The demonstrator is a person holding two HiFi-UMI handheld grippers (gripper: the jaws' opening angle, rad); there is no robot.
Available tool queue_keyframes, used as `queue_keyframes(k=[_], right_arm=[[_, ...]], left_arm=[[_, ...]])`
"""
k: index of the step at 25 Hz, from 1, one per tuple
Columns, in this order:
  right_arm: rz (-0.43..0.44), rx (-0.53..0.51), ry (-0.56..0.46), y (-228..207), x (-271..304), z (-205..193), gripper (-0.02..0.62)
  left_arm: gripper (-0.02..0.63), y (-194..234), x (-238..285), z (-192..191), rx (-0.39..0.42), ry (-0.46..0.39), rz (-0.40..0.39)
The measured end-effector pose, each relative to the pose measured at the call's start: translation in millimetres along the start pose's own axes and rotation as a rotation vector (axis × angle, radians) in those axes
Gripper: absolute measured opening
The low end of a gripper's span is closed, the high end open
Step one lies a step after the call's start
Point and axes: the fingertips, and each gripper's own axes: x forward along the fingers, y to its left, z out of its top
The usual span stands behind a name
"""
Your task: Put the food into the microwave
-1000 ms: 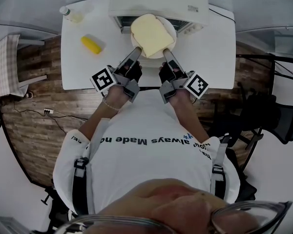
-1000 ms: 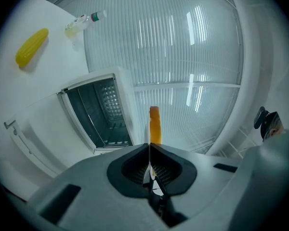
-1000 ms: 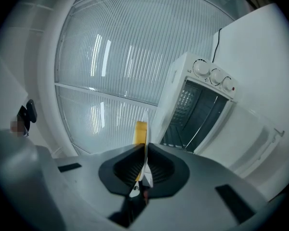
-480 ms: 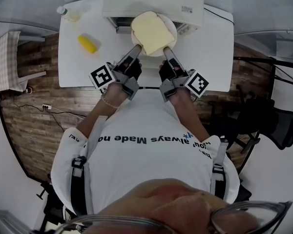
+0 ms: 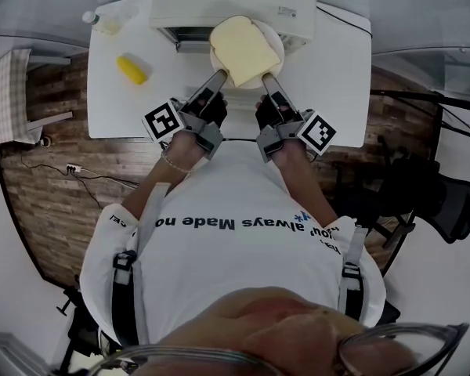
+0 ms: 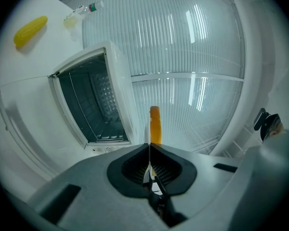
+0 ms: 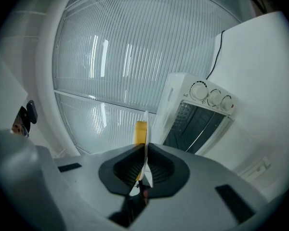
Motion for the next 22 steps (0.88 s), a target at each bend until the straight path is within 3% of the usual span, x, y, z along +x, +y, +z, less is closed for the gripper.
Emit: queue_keyframes(k=[22], right_arm=[[-0.069, 0.034, 0.028, -35, -6, -23, 0.023]], left_arm=[[0.015, 38, -17, -12, -0.047, 0.011, 0.048]])
